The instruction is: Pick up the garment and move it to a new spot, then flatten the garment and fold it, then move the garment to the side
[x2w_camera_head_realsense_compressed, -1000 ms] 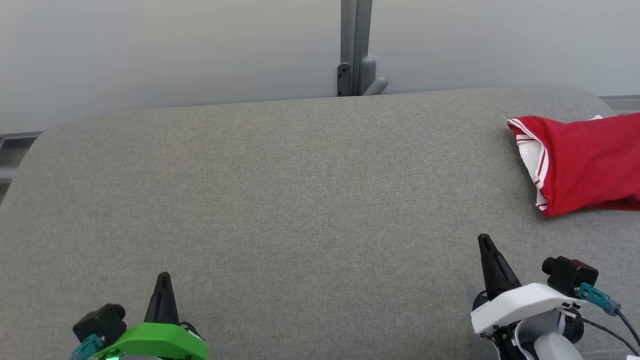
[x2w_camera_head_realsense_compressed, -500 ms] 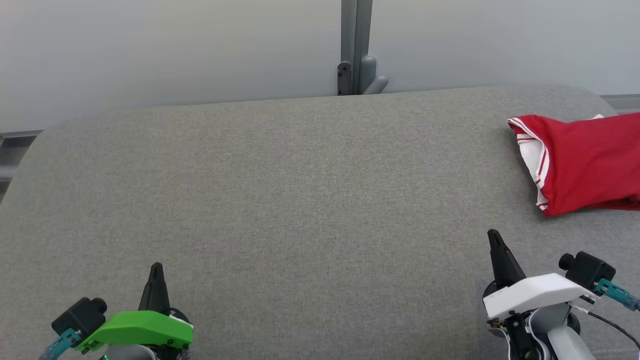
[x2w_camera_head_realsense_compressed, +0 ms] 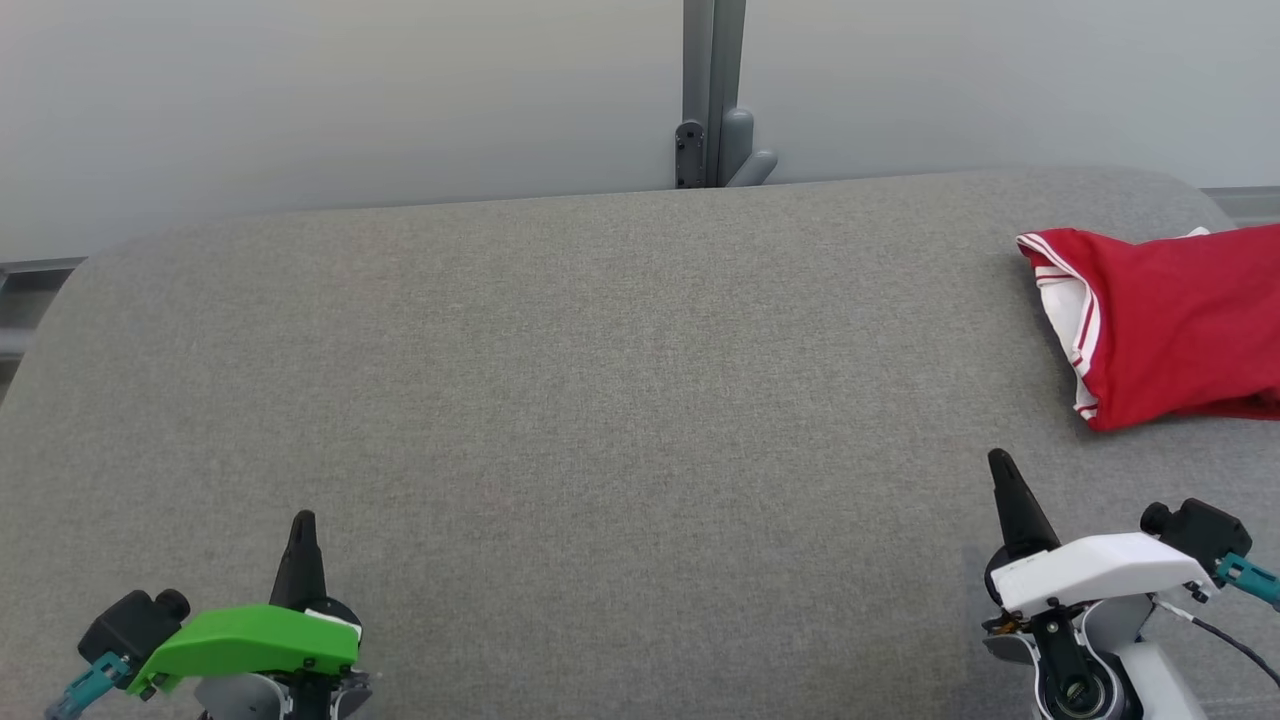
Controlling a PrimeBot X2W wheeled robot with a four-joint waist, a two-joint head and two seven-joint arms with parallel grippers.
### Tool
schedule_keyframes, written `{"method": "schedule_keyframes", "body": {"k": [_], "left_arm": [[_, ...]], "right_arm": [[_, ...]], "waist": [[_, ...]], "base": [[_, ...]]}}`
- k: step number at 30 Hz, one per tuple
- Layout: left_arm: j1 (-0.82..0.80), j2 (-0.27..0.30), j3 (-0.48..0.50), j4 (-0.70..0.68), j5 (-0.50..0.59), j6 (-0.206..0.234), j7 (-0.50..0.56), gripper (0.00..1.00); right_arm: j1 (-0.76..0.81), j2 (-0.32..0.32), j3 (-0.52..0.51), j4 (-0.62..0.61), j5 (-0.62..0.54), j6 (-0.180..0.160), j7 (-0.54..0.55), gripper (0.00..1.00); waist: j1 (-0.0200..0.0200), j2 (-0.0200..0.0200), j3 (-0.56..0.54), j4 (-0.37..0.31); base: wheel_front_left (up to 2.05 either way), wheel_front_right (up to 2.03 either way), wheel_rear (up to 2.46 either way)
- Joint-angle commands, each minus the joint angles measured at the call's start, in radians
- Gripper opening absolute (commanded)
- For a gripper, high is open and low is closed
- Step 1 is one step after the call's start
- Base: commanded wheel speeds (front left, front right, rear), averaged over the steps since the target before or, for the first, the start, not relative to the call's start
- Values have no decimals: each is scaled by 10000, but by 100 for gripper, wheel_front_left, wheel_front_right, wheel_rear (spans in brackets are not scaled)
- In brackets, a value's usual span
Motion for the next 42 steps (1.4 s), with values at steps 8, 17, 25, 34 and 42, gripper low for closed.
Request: {"method": "schedule_keyframes", "body": {"k": [8,17,25,34,42], "left_arm": [[-450,37,231,-54,-1046,-184,291,0],[-606,39,419,-30,-2068,-337,585,0],[-712,40,553,-11,-2791,-427,792,0],[-827,41,684,7,-3461,-516,985,0],[-926,42,798,26,-4106,-605,1172,0]], "right_arm": [[-364,-66,-201,-8,1056,-2,247,0],[-480,-67,-385,54,2086,-1,512,0],[-557,-64,-528,103,2846,-2,708,0],[-629,-58,-657,150,3556,-1,899,0],[-686,-51,-788,198,4219,-2,1074,0]], "waist": [[0,0,18,5],[0,0,42,11],[0,0,60,16],[0,0,79,21],[0,0,98,25]], "base": [[0,0,0],[0,0,0],[0,0,0],[0,0,0],[0,0,0]]}}
